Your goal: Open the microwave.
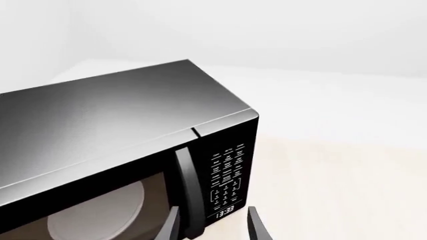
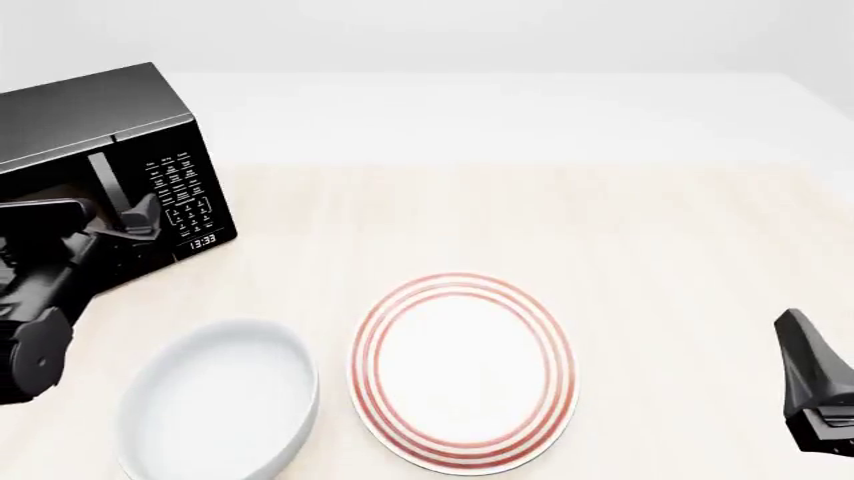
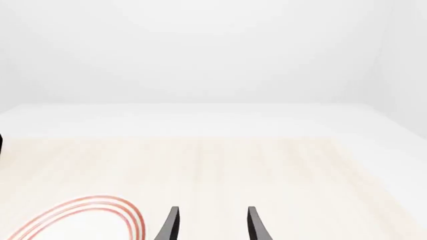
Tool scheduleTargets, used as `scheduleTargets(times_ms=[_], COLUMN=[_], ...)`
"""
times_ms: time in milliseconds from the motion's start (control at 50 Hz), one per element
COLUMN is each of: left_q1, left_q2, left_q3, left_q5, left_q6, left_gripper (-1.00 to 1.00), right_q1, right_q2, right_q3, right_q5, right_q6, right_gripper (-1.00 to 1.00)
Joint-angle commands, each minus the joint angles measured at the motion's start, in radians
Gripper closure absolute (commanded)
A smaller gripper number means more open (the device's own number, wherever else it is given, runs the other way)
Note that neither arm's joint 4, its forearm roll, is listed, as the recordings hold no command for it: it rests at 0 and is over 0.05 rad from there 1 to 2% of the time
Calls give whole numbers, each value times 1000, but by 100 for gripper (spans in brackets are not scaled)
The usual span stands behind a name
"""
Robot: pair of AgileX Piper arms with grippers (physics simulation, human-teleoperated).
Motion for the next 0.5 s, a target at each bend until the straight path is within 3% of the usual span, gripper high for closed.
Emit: scheduleTargets(times_ms=[20,500], left_q1=[8,37], left_q2=[42,148], left_q3=[-14,-33], left_q5=[-18,-68], left_q6=[-1,1], left_gripper=[-100,-100], right_q1=[0,0], right_q2=[0,0], right_q3=[0,0], right_q5=[0,0], right_q6=[0,0], right_gripper=[-100,-100])
